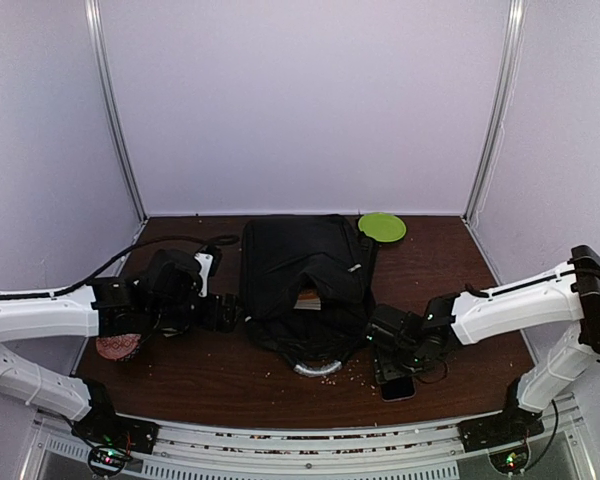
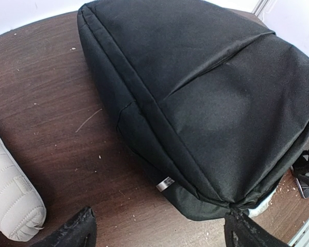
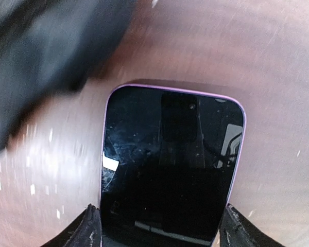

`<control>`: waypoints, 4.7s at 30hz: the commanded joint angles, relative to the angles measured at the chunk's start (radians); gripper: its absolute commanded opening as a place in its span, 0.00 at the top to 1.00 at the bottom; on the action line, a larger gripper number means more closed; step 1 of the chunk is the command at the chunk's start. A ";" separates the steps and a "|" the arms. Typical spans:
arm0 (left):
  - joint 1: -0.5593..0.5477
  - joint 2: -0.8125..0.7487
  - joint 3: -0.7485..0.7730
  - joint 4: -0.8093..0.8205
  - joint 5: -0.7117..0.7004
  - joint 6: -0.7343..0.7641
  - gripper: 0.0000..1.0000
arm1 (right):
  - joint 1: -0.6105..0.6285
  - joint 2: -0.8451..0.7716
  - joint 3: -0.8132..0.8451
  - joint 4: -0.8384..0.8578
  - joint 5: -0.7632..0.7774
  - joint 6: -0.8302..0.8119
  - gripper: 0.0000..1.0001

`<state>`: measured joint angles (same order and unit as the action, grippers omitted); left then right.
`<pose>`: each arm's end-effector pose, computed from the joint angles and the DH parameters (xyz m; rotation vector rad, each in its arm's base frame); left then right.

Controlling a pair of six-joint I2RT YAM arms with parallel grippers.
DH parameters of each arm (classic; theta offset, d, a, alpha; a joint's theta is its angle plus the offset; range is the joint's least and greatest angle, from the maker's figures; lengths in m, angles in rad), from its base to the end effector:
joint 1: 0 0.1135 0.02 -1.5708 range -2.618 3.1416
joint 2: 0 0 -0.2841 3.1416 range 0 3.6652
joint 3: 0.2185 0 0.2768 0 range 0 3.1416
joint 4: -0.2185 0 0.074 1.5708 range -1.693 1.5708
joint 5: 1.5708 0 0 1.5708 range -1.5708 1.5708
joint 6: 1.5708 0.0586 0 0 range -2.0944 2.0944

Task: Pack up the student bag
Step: Pick up the personal item from the center of the board.

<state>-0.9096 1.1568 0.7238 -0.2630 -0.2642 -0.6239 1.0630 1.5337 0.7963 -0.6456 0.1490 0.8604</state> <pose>0.1818 -0.2087 0.2310 0.1850 2.2844 -0.5232 0.1411 0.2356 0.1305 -0.2740 2.8979 0.1005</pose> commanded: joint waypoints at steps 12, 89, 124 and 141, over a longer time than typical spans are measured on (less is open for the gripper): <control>0.008 0.100 0.052 0.033 0.016 -0.012 0.13 | 0.085 -0.312 -0.043 -0.140 0.168 0.026 0.19; -0.191 0.402 0.380 0.161 0.228 -0.105 0.15 | 0.198 -0.205 -0.153 0.138 0.067 -0.002 0.54; -0.239 0.134 0.357 -0.011 0.211 -0.144 0.06 | 0.226 -0.505 -0.329 0.279 0.137 -0.066 0.59; -0.256 0.620 0.600 0.207 0.583 -0.430 0.16 | 0.227 -0.548 -0.338 0.285 0.182 -0.080 0.59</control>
<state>-1.1606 1.7256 1.2526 -0.1673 0.2276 -0.9710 1.2846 1.0130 0.4644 -0.4053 0.2832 0.7906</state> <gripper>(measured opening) 0.852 0.737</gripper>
